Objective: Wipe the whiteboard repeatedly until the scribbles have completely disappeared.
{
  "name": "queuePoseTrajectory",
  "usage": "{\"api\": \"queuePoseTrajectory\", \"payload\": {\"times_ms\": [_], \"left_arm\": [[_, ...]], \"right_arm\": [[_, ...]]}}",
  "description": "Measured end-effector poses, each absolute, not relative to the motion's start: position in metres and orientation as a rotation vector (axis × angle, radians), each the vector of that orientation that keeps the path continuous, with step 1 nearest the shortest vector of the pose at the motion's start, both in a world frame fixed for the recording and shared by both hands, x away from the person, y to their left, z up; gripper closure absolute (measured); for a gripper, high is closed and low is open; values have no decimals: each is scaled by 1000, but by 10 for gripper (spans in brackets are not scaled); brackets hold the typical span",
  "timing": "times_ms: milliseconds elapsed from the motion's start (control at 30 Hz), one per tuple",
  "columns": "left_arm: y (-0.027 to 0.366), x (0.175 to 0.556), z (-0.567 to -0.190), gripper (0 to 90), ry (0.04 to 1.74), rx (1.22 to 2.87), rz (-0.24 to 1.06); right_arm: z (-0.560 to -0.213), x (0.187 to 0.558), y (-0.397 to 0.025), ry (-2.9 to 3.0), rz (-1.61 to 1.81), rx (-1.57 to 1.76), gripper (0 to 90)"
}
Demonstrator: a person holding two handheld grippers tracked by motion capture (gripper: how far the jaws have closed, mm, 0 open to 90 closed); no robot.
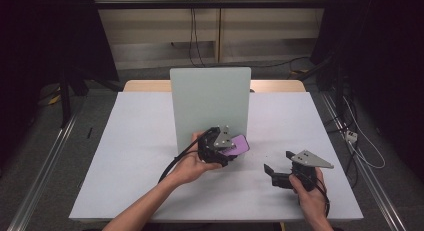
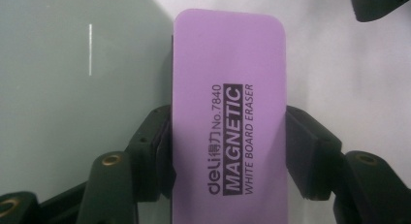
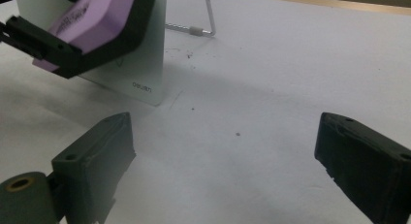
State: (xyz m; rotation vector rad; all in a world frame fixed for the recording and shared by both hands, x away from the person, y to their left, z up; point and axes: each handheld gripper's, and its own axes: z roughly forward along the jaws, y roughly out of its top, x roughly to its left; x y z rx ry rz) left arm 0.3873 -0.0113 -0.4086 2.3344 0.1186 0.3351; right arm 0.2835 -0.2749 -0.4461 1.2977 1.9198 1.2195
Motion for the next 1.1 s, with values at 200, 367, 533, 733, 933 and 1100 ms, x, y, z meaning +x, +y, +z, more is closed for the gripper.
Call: {"api": "queuePoseTrajectory", "payload": {"times_ms": [200, 367, 533, 733, 933, 1100], "left_arm": [[-22, 384, -418, 407, 100, 2343, 305], [-30, 384, -424, 408, 83, 2338, 291], [-39, 383, -431, 407, 66, 2344, 254], [-44, 385, -424, 408, 64, 2327, 266], [-31, 397, -392, 408, 104, 2245, 327], [-16, 404, -377, 408, 143, 2189, 335]], "right_arm": [[-445, 282, -276, 1915, 1222, 1303, 71], [-445, 282, -276, 1913, 1222, 1304, 71], [-444, 281, -278, 1910, 1227, 1298, 69], [-444, 280, -279, 1903, 1232, 1299, 69], [-444, 279, -279, 1906, 1235, 1297, 68], [-444, 280, -279, 1904, 1235, 1296, 68]]}}
